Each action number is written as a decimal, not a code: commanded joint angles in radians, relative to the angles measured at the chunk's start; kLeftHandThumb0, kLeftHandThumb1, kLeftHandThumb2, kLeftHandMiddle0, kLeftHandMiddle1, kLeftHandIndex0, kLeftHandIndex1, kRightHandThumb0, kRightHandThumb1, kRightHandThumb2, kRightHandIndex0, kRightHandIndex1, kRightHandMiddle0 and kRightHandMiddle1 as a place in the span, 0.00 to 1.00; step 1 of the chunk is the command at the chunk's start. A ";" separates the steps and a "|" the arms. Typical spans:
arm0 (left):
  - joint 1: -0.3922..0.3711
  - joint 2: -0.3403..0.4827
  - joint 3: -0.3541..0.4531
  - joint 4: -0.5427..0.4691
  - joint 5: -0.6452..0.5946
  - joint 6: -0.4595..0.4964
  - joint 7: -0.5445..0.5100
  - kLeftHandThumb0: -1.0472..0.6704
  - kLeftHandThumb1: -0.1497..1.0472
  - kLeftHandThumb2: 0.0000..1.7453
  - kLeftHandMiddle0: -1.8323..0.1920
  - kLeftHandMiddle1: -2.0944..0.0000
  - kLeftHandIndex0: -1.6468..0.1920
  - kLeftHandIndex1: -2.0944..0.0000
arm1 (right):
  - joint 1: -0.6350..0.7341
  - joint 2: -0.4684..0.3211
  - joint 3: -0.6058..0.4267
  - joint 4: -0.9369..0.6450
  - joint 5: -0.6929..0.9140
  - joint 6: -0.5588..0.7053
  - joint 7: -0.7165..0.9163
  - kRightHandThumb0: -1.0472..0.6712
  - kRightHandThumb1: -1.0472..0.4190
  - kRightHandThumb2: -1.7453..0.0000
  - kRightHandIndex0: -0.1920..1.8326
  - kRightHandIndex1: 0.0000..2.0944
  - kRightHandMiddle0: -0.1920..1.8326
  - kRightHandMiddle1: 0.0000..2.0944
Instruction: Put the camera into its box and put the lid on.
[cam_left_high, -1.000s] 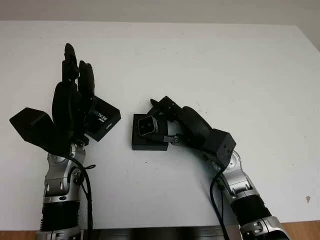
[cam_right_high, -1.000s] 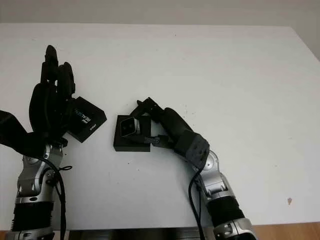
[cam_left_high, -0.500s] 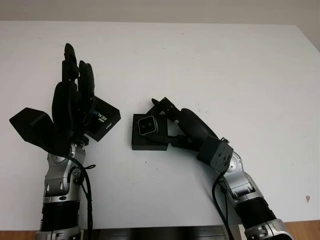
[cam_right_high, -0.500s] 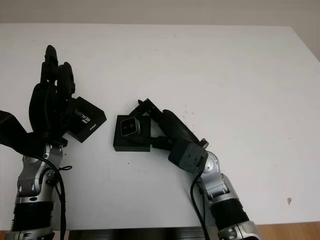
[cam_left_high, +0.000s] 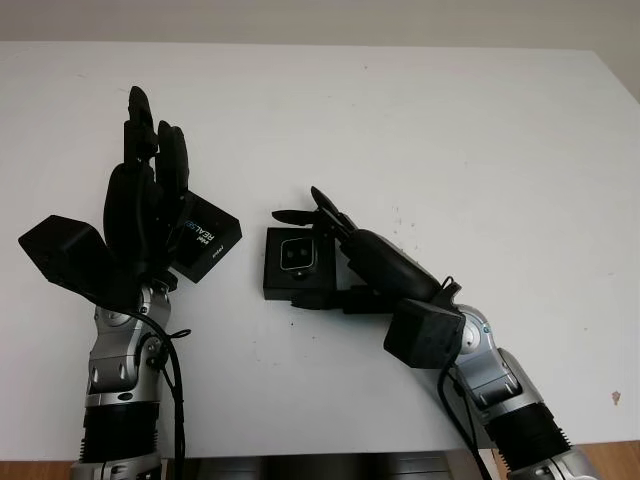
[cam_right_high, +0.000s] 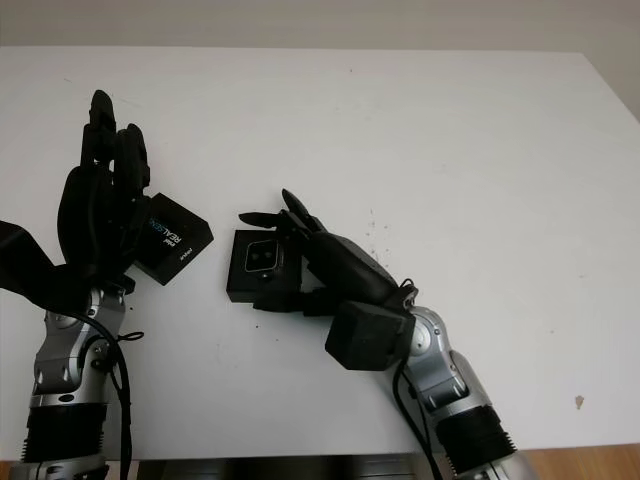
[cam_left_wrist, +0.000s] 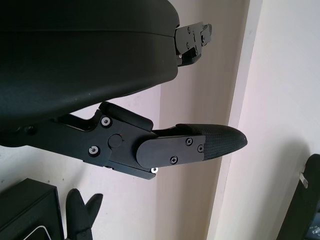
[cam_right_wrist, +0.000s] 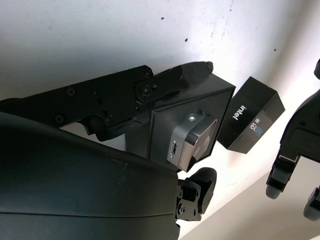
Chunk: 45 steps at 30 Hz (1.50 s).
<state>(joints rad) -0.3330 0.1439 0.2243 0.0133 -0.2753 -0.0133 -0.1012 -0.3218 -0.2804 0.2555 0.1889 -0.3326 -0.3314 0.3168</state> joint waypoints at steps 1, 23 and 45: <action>0.007 0.000 0.005 -0.016 0.000 -0.011 -0.002 0.20 1.00 0.28 1.00 1.00 1.00 1.00 | 0.008 -0.006 0.006 -0.019 0.005 -0.013 0.000 0.32 0.07 0.97 0.00 0.00 0.02 0.29; 0.010 0.001 0.005 -0.021 -0.001 -0.007 -0.005 0.20 1.00 0.27 1.00 1.00 1.00 1.00 | -0.048 -0.199 0.036 0.085 -0.388 -0.414 -0.368 0.13 0.00 0.69 0.00 0.01 0.02 0.05; 0.028 -0.001 -0.004 -0.062 0.008 0.011 0.014 0.21 1.00 0.28 1.00 1.00 1.00 1.00 | -0.014 -0.322 0.042 -0.060 -0.500 -0.318 -0.313 0.09 0.00 0.65 0.04 0.02 0.24 0.15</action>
<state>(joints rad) -0.3250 0.1423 0.2213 -0.0271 -0.2736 -0.0059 -0.0877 -0.3600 -0.5789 0.3028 0.1446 -0.8420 -0.6563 -0.0086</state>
